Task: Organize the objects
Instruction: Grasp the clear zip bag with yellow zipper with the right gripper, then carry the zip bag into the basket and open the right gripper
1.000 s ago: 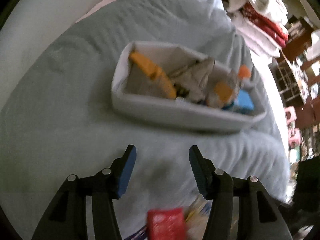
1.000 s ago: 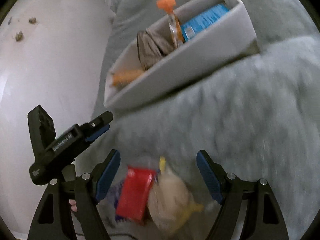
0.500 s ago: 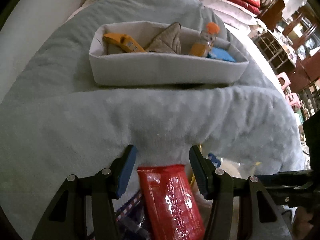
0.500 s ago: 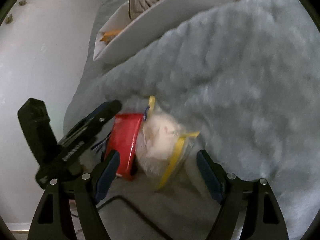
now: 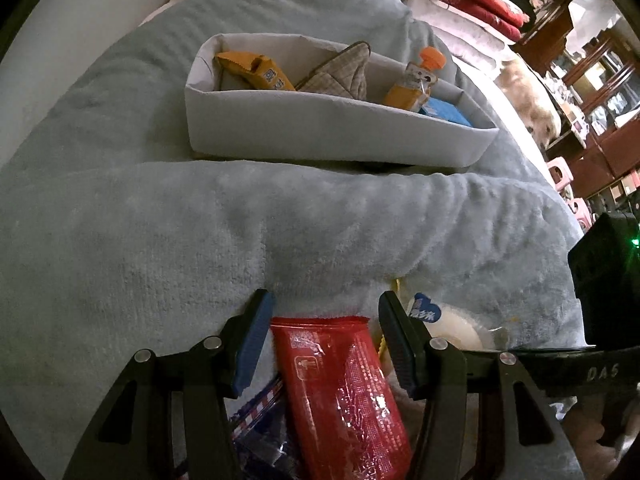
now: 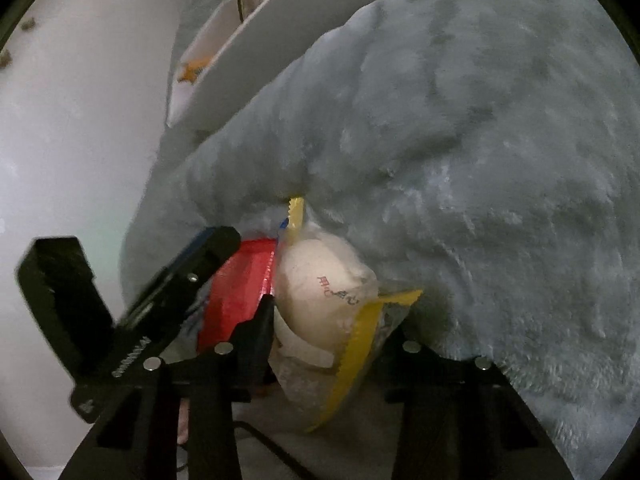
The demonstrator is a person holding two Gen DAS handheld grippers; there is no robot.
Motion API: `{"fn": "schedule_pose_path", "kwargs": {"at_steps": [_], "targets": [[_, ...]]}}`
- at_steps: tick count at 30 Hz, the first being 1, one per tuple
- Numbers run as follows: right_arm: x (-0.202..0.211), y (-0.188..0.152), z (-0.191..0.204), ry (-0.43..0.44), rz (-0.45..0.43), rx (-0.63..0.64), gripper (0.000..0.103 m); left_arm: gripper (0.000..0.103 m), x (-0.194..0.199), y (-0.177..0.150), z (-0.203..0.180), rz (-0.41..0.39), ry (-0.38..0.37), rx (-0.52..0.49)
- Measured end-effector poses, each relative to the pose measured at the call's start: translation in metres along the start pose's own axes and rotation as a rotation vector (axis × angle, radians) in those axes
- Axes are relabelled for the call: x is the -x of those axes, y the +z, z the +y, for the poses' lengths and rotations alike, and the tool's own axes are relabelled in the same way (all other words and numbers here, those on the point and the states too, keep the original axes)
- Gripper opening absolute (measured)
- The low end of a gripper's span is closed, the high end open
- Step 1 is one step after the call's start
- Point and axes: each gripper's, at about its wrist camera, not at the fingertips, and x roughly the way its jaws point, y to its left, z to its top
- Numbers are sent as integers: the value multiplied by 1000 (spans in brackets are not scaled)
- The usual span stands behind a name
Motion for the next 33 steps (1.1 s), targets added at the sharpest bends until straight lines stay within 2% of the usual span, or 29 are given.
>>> {"fn": "schedule_pose_path", "kwargs": {"at_steps": [4,9,12,15,19,25,30,33], "targets": [[13,-7,-2,45,-68,23,35,55,4,-1,0,-19,-3,1],[49,-24,2,77,-241,83,33,55,18,-2,-6,-83,-6,-21],[65,-33,5,83,-321,119,32,55,19,-1,-7,-94,-25,-27],[72,-38,7,85,-356,135,32,55,20,-2,-7,-102,-38,-27],[75,-35,13,33,-374,141,32,55,20,0,-8,-113,-59,-33],[68,-3,31,-40,-398,157,32,55,25,18,-11,-135,-74,-56],[83,43,61,-88,-458,164,32,55,41,65,-12,-211,-101,-69],[82,74,80,-169,-476,194,32,55,40,94,-10,-225,-141,-61]]}}
